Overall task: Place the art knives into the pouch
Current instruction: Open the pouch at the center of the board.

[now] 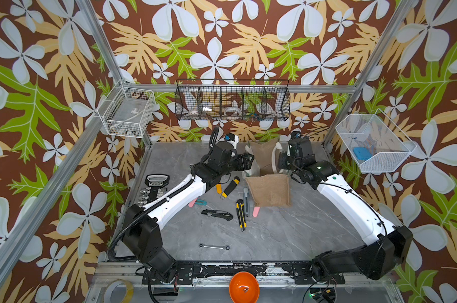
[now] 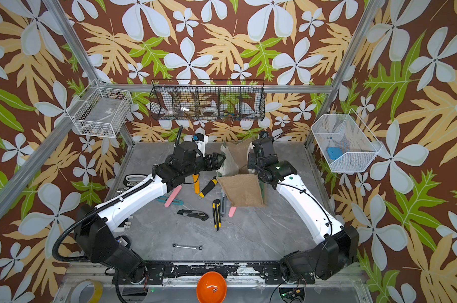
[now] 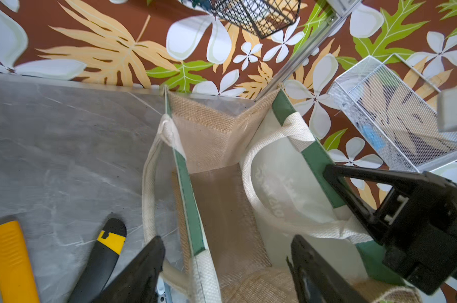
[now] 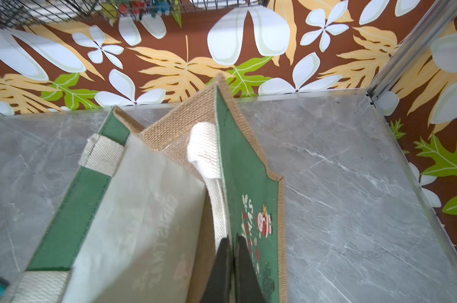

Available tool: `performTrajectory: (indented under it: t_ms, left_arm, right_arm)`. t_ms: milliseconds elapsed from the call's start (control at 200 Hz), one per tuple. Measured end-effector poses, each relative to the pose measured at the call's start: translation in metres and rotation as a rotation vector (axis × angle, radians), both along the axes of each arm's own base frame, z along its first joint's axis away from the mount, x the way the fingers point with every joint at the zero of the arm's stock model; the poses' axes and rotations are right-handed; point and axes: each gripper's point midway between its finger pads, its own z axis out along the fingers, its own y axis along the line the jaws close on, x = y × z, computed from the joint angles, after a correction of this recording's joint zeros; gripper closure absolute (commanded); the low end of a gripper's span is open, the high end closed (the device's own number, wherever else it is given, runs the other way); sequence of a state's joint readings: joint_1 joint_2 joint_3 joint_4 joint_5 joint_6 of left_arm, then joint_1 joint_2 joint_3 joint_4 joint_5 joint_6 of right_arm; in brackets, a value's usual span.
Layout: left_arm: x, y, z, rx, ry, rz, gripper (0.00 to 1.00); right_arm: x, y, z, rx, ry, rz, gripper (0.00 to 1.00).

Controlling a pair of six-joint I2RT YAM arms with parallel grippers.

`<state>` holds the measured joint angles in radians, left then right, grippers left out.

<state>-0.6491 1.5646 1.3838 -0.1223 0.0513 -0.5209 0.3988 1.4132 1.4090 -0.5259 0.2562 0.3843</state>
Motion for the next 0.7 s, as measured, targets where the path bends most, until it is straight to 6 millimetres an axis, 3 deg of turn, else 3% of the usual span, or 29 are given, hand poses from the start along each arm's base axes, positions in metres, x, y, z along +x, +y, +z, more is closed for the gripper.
performTrajectory:
  t_ms: [220, 450, 696]
  left_arm:
    - [-0.014, 0.037, -0.003, 0.107, -0.029, 0.091, 0.15]
    - [-0.043, 0.079, -0.048, 0.227, 0.027, 0.158, 0.13]
    - [-0.057, 0.102, -0.079, 0.279, 0.073, 0.216, 0.12]
  right_arm:
    - [0.001, -0.011, 0.017, 0.036, -0.028, 0.002, 1.00]
    - [-0.001, -0.045, 0.011, 0.138, -0.024, -0.041, 1.00]
    - [0.002, -0.034, 0.033, 0.208, -0.062, 0.030, 1.00]
